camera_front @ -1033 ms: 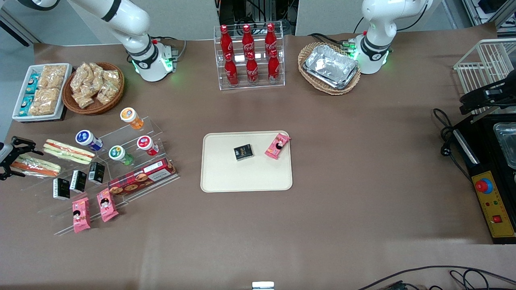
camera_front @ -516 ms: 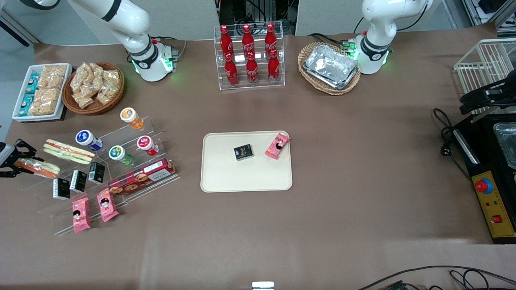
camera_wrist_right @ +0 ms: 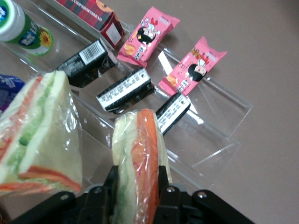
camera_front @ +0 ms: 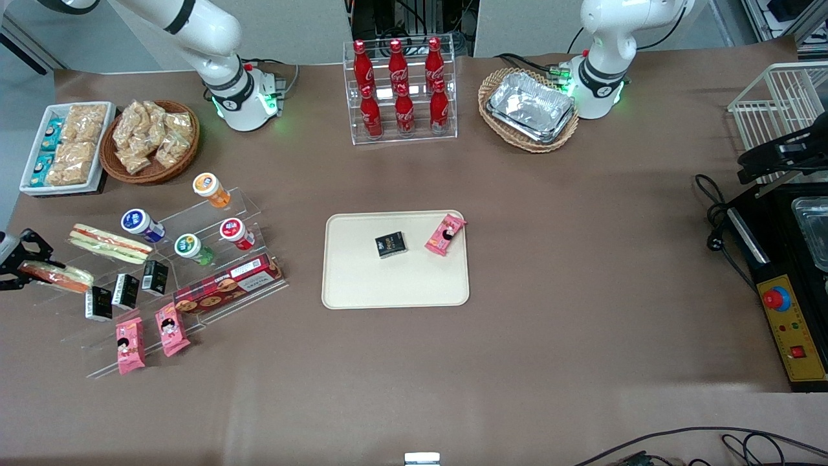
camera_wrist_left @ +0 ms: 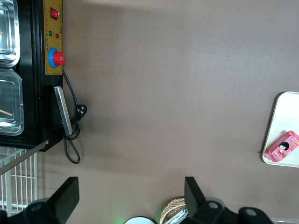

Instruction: Place sandwich on tray

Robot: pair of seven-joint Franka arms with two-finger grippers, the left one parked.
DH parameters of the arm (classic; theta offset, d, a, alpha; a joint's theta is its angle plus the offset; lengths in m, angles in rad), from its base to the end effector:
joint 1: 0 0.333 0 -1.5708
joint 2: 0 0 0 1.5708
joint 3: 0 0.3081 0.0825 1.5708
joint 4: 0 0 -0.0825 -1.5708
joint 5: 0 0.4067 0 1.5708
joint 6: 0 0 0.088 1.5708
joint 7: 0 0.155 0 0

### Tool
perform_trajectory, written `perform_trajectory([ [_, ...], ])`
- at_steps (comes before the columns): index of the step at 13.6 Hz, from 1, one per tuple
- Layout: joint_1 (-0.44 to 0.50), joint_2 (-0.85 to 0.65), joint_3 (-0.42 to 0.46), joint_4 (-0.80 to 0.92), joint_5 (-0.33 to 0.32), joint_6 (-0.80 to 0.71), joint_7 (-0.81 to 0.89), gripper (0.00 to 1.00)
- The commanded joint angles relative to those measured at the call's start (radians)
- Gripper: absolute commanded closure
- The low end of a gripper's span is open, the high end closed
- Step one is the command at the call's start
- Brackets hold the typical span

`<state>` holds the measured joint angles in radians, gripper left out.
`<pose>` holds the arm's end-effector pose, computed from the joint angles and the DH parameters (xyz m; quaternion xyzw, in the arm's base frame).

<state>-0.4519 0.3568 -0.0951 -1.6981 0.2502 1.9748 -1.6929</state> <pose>0.5794 -0.3175 0.3181 -0.8624 -0.4955 -0.0698 0.0764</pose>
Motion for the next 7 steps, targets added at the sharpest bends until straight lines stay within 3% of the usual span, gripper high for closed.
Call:
perform_trajectory([
  [1, 0.019, 0.01, -0.005, 0.151, -0.054, -0.143, 0.045, 0.72],
  [3, 0.047, 0.018, -0.003, 0.234, -0.074, -0.23, 0.114, 0.71],
  [7, 0.194, -0.001, -0.002, 0.279, -0.082, -0.315, 0.31, 0.71],
])
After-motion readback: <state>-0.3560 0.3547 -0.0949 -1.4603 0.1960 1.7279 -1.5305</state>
